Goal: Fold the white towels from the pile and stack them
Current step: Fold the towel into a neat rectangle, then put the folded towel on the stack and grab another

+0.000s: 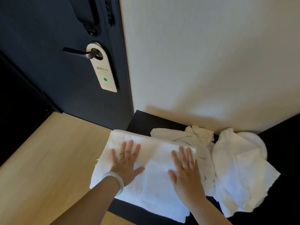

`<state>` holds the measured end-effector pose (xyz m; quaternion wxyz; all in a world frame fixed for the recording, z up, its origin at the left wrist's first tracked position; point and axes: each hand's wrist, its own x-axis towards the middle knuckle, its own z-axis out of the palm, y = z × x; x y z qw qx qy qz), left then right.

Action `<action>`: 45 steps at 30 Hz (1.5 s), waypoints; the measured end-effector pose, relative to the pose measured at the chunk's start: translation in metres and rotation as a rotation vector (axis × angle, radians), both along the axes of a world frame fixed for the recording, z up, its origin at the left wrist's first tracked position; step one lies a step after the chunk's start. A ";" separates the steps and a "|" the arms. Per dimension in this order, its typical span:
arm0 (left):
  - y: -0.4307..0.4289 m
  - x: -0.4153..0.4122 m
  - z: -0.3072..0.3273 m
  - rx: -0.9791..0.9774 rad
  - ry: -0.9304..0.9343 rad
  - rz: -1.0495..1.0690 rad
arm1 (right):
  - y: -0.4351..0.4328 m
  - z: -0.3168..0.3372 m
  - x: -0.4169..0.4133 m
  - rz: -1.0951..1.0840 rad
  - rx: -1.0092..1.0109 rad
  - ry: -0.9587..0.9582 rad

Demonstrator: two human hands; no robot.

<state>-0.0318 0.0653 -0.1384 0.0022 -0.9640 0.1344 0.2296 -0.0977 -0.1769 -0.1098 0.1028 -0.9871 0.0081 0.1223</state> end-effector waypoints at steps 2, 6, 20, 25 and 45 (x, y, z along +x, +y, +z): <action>-0.003 0.001 0.004 -0.015 0.023 0.010 | -0.010 0.005 0.002 0.043 0.068 0.033; -0.030 -0.007 0.025 -0.109 0.027 0.098 | -0.046 0.028 -0.001 0.046 0.232 0.024; -0.309 -0.086 0.051 -0.601 0.170 0.203 | -0.222 0.023 0.025 -0.982 0.337 0.261; -0.316 -0.104 0.037 -0.845 0.415 0.760 | -0.217 -0.005 0.022 -1.173 0.709 0.196; -0.437 -0.084 0.295 -1.499 0.206 -0.167 | -0.405 0.357 -0.075 -0.922 1.113 -0.485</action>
